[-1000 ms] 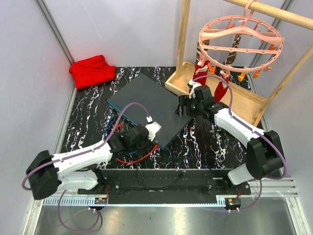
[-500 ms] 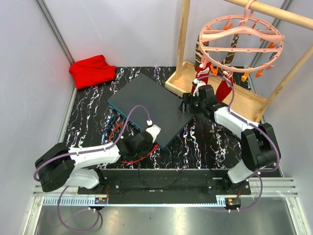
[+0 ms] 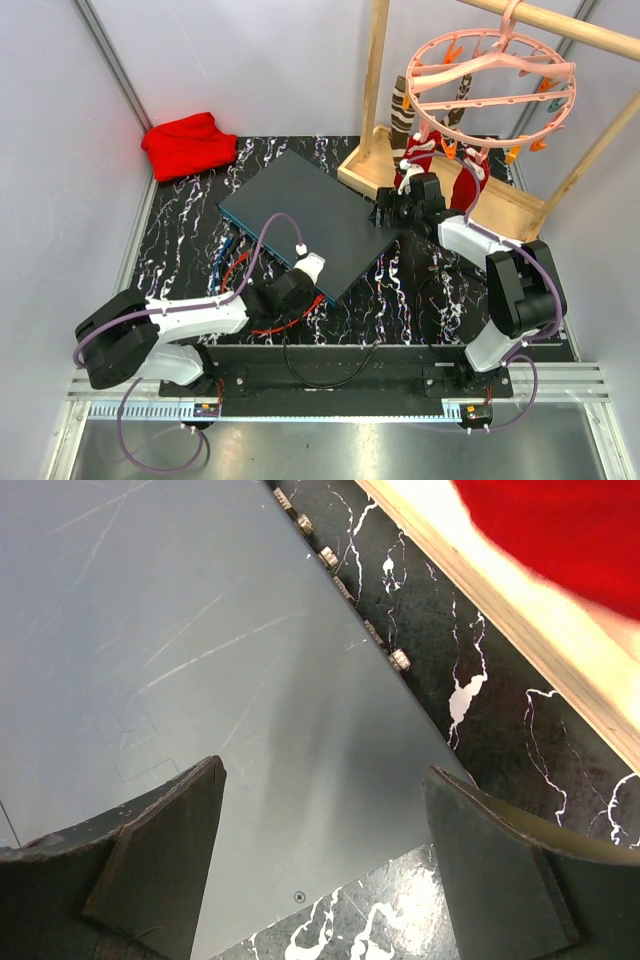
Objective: Insert the plug into the switch port
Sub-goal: Insert the connector into the switch port.
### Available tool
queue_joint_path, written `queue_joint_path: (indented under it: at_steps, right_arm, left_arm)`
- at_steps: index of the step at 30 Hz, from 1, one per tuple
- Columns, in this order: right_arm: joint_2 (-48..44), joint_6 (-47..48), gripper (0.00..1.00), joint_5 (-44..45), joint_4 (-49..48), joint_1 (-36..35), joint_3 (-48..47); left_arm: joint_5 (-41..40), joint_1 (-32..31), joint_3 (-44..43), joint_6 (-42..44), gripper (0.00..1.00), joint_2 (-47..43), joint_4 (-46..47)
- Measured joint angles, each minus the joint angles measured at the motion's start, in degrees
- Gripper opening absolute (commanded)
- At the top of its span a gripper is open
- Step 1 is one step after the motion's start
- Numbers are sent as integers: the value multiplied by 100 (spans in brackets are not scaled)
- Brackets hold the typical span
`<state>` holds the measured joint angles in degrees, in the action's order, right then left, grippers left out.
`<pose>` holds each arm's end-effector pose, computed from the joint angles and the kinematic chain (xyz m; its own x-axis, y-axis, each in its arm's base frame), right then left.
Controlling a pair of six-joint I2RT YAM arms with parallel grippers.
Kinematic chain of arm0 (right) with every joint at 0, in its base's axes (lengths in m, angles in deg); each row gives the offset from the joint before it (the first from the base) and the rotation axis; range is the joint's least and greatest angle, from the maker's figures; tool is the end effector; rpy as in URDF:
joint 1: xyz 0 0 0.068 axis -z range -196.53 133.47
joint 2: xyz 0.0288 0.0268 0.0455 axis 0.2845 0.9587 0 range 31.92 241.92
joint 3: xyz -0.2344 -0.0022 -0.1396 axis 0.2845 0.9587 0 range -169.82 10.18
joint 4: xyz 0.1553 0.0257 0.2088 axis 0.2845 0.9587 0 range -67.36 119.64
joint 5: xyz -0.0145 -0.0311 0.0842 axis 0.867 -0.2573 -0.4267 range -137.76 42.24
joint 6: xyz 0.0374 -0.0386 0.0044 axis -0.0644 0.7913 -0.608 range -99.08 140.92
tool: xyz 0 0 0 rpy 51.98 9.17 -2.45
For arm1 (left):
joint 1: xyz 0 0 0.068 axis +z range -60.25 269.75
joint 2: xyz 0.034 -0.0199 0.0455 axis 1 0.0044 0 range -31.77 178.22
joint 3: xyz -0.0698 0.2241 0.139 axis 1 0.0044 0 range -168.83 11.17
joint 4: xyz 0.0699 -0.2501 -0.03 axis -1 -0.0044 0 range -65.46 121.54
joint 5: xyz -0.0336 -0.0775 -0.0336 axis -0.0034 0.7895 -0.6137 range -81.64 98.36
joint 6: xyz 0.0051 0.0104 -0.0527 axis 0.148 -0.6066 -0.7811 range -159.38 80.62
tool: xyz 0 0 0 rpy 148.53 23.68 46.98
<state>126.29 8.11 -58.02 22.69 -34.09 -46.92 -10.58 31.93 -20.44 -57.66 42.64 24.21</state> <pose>0.3396 0.1141 0.2100 -0.6594 0.0203 -0.7515 -0.2930 0.9136 0.2818 0.1368 -0.1958 0.1627 -0.6044 0.4035 -0.6869 0.5268 0.8493 0.0354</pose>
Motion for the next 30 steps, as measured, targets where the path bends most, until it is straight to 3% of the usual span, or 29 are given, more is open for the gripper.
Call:
queue_joint_path:
  at_steps: [30]
  right_arm:
    - [487,195,89,-442,-142,85,-184]
  left_arm:
    - [334,46,136,-33,0,-76,262]
